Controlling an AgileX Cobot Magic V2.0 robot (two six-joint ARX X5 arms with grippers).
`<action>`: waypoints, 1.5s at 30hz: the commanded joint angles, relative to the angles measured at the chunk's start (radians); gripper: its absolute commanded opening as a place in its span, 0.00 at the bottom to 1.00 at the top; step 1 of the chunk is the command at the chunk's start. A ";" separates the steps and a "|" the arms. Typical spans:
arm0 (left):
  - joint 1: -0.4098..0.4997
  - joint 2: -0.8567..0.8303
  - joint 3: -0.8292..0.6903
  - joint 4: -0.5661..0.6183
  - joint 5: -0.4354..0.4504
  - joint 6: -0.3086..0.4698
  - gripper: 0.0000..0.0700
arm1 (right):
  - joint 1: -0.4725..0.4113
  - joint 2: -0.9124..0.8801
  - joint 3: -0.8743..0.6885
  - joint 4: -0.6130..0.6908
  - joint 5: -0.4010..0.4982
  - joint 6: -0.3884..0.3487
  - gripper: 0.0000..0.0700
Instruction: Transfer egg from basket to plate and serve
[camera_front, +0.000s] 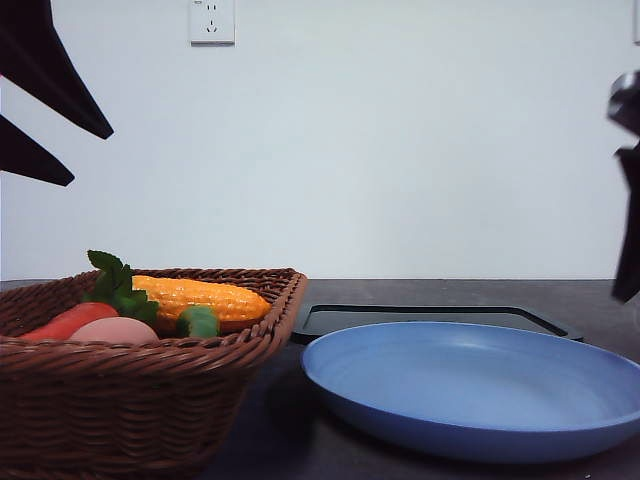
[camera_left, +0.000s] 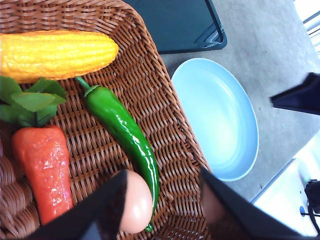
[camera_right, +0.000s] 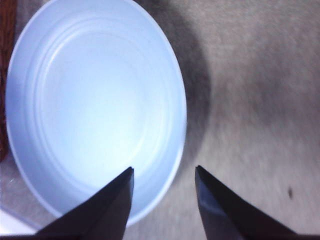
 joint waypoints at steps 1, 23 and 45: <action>-0.004 0.010 0.013 0.010 0.004 -0.009 0.47 | 0.012 0.046 -0.007 0.036 0.000 -0.010 0.38; -0.005 0.010 0.013 0.009 0.004 -0.013 0.63 | 0.031 0.217 -0.010 0.142 -0.005 0.023 0.00; -0.321 0.129 0.112 -0.140 -0.368 0.007 0.66 | 0.002 -0.297 -0.008 -0.014 0.214 0.080 0.00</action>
